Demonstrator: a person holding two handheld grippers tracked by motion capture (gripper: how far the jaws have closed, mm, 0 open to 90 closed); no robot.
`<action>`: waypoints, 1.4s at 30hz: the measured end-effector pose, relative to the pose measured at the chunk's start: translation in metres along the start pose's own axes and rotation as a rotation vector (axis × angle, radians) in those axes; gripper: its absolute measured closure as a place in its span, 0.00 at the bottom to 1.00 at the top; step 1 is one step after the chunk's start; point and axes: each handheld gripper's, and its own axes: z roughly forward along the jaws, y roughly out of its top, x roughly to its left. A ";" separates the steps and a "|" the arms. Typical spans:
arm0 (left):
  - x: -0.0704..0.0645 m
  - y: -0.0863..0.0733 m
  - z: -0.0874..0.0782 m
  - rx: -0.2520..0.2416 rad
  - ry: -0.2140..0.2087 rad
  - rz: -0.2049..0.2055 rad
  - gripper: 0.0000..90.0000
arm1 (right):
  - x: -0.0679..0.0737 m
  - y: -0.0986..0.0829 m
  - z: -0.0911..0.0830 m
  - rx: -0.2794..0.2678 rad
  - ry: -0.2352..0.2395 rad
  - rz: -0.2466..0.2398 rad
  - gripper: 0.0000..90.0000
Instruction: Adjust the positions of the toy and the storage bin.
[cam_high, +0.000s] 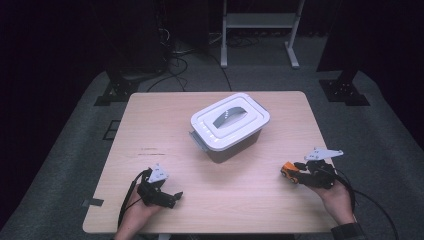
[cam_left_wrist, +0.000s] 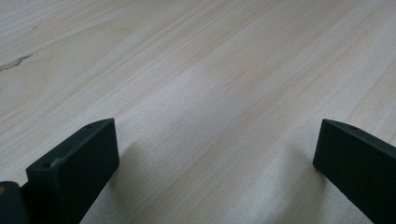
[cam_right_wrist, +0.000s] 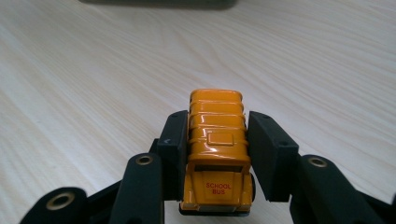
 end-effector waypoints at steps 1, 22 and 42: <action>0.000 0.000 0.000 0.000 0.000 0.000 0.00 | -0.002 -0.001 0.000 0.003 -0.010 -0.001 0.65; 0.000 0.000 0.000 0.001 0.001 0.000 0.00 | -0.020 -0.015 0.003 0.065 -0.069 0.020 0.65; 0.000 0.000 0.000 0.000 0.000 0.000 0.00 | -0.007 -0.006 -0.002 -0.004 -0.014 0.031 0.43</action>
